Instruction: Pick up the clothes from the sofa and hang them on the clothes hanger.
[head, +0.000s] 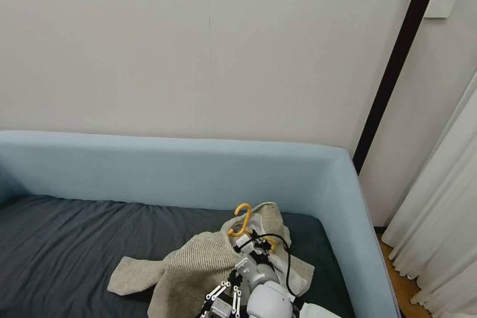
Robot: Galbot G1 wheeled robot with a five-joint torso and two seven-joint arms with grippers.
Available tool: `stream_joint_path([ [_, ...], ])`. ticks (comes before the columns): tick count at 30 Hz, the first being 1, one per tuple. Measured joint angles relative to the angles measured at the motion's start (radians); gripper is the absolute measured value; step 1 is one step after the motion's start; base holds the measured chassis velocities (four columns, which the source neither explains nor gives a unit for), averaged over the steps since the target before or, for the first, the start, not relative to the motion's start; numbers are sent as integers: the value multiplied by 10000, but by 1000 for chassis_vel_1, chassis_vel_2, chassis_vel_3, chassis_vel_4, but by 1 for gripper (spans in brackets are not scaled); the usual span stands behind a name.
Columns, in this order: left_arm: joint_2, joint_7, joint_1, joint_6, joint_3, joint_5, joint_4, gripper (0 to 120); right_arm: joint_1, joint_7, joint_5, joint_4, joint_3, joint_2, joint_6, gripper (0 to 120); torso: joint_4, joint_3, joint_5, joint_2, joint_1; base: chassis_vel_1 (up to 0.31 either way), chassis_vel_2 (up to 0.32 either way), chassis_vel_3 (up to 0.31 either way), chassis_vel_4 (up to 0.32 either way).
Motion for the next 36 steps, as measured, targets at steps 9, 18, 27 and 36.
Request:
stream_joint_path([
  [9,131,-293,-63,32,-232,-66,-229,0,-397,-349,-863,-60,343,-412,-77,4,-2,0,1,0,0,0,0,0,0],
  [18,179,-355,-146,-8,-192,-245,-164,0,-567,422,793,113,519,-442,150,4,-2,0,1,-1,0,0,0,0,0],
  [27,-128,-165,-227,-195,36,-101,212,0,-674,-173,-436,-379,428,-9,1925,4,-1,0,2,0,0,0,0,0,0],
  [36,401,-306,-54,-291,-199,-46,226,28,-962,-1345,-2088,-912,876,105,4850,4,0,0,1,0,0,0,0,0,0],
])
